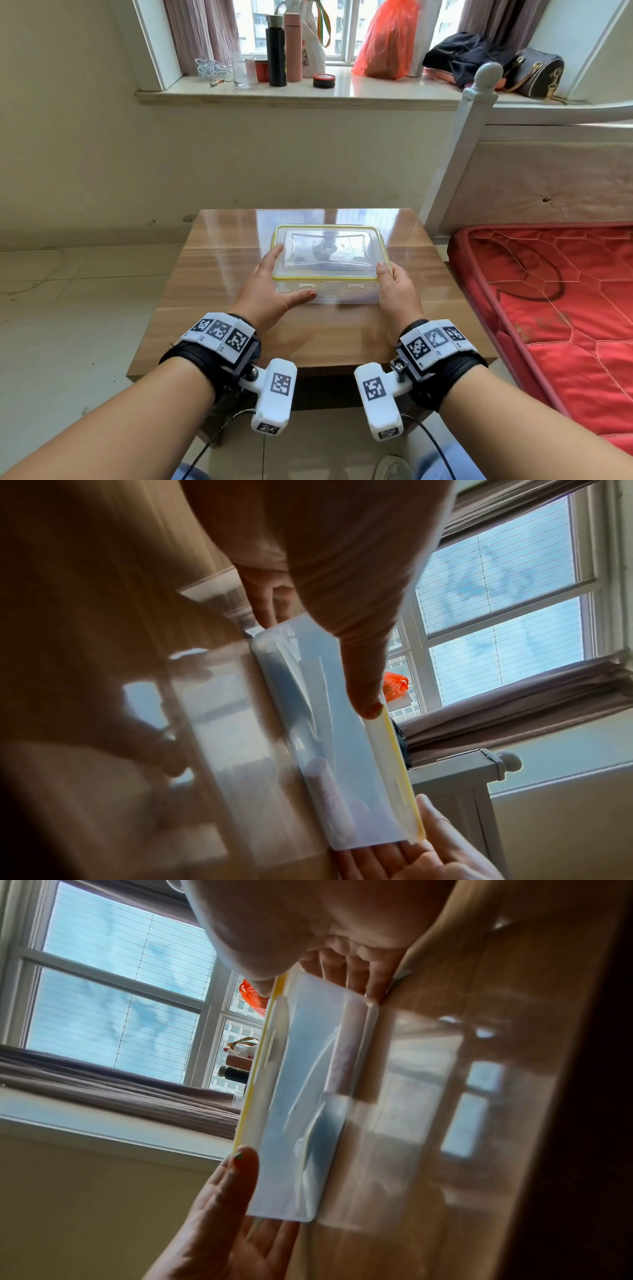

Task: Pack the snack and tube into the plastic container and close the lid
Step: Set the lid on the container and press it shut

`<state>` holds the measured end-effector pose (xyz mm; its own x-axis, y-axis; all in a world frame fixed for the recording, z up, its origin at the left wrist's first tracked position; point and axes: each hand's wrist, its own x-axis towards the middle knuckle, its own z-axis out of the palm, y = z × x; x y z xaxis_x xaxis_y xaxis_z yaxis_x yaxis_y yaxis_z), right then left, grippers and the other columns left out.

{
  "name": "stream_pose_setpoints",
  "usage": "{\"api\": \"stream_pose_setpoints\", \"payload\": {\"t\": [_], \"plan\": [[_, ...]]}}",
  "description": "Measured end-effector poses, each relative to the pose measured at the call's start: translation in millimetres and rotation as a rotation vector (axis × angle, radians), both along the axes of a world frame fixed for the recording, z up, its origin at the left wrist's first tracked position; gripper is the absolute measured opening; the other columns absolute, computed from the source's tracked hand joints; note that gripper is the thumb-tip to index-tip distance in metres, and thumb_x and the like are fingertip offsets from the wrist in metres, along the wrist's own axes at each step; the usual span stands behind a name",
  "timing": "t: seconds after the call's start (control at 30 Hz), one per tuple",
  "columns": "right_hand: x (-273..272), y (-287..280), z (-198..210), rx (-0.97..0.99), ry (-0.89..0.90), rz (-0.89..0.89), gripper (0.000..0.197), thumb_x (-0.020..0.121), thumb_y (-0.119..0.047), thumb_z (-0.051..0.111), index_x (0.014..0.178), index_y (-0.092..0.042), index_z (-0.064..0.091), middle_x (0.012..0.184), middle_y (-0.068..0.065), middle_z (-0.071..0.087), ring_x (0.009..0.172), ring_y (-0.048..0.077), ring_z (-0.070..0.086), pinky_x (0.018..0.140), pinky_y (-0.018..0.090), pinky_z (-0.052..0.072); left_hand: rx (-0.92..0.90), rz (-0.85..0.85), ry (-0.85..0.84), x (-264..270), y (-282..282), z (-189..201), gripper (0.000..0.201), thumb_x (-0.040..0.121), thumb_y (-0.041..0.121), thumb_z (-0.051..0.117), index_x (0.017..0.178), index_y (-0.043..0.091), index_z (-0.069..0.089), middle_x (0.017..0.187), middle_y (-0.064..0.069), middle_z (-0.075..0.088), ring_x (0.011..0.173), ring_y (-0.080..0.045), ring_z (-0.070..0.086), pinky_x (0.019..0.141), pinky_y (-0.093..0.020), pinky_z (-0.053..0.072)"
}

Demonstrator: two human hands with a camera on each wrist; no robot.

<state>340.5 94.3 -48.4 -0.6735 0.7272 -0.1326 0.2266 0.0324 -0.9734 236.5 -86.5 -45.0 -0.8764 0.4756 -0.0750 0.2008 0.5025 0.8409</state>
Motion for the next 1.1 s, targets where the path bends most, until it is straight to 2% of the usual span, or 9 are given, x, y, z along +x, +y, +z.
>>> {"api": "stream_pose_setpoints", "payload": {"t": [0.1,0.2,0.33,0.43,0.53,0.6,0.67,0.8,1.1], "plan": [[-11.8,-3.5,-1.1,-0.009,-0.002,0.0,0.041,0.089,-0.05,0.042,0.111,-0.02,0.06,0.112,0.018,0.069,0.102,0.032,0.065,0.098,0.052,0.049,0.035,0.025,-0.024,-5.3,-3.4,2.9,0.103,0.065,0.041,0.083,0.148,0.038,0.022,0.156,-0.002,0.031,0.141,-0.021,0.034,0.113,-0.034,0.031],[-25.2,-6.5,0.4,0.017,-0.02,0.028,0.049,0.083,-0.053,0.041,0.11,-0.018,0.063,0.104,0.016,0.071,0.098,0.033,0.065,0.096,0.053,0.049,0.059,0.04,-0.05,-14.4,-11.1,8.2,0.102,0.065,0.039,0.083,0.148,0.038,0.023,0.155,-0.002,0.033,0.14,-0.021,0.035,0.111,-0.033,0.032],[-44.9,-12.0,7.0,0.047,-0.023,0.073,0.036,0.098,-0.036,0.043,0.106,-0.006,0.061,0.088,0.007,0.057,0.083,0.022,0.053,0.089,0.045,0.048,0.09,0.071,-0.057,-29.6,-23.1,13.7,0.099,0.067,0.034,0.083,0.147,0.037,0.026,0.153,-0.001,0.037,0.137,-0.019,0.038,0.111,-0.031,0.033],[-64.8,-20.4,5.1,0.06,-0.03,0.113,0.032,0.098,-0.035,0.043,0.098,-0.009,0.06,0.077,0.003,0.052,0.076,0.02,0.049,0.079,0.04,0.043,0.094,0.085,-0.048,-44.5,-33.8,17.3,0.097,0.069,0.031,0.083,0.147,0.036,0.026,0.149,-0.001,0.042,0.132,-0.018,0.043,0.102,-0.024,0.034],[-85.1,-30.3,1.9,0.03,-0.025,0.174,0.031,0.094,-0.041,0.044,0.101,-0.017,0.061,0.091,0.009,0.063,0.088,0.025,0.057,0.093,0.046,0.047,0.072,0.101,-0.052,-62.9,-46.9,21.3,0.094,0.071,0.03,0.081,0.147,0.037,0.026,0.143,-0.002,0.047,0.117,-0.015,0.047,0.093,-0.022,0.033],[-99.4,-37.6,2.5,0.006,-0.007,0.205,0.023,0.092,-0.044,0.046,0.098,-0.026,0.059,0.094,0.002,0.063,0.096,0.026,0.058,0.098,0.045,0.045,0.072,0.12,-0.062,-77.0,-56.3,20.8,0.096,0.067,0.035,0.083,0.145,0.039,0.028,0.142,0.0,0.049,0.117,-0.015,0.05,0.098,-0.026,0.038],[-111.1,-43.5,5.4,0.005,-0.006,0.235,0.015,0.096,-0.039,0.046,0.1,-0.028,0.056,0.093,-0.003,0.061,0.099,0.023,0.057,0.099,0.041,0.043,0.07,0.134,-0.072,-89.4,-63.7,18.6,0.098,0.064,0.038,0.084,0.144,0.042,0.028,0.142,0.001,0.049,0.126,-0.019,0.05,0.107,-0.035,0.039],[-134.7,-51.8,10.4,0.039,-0.017,0.275,0.021,0.098,-0.036,0.045,0.107,-0.02,0.056,0.115,0.018,0.065,0.112,0.034,0.059,0.098,0.043,0.044,0.078,0.167,-0.079,-112.7,-73.3,19.2,0.096,0.065,0.034,0.084,0.144,0.04,0.03,0.141,-0.002,0.05,0.127,-0.023,0.051,0.108,-0.036,0.039],[-175.6,-56.6,4.2,0.045,-0.012,0.293,0.023,0.097,-0.038,0.045,0.112,-0.023,0.055,0.113,0.009,0.068,0.105,0.027,0.063,0.098,0.046,0.049,0.044,0.166,-0.089,-155.4,-80.2,17.7,0.1,0.061,0.041,0.085,0.143,0.043,0.029,0.138,-0.009,0.055,0.122,-0.028,0.056,0.108,-0.04,0.041]]}}
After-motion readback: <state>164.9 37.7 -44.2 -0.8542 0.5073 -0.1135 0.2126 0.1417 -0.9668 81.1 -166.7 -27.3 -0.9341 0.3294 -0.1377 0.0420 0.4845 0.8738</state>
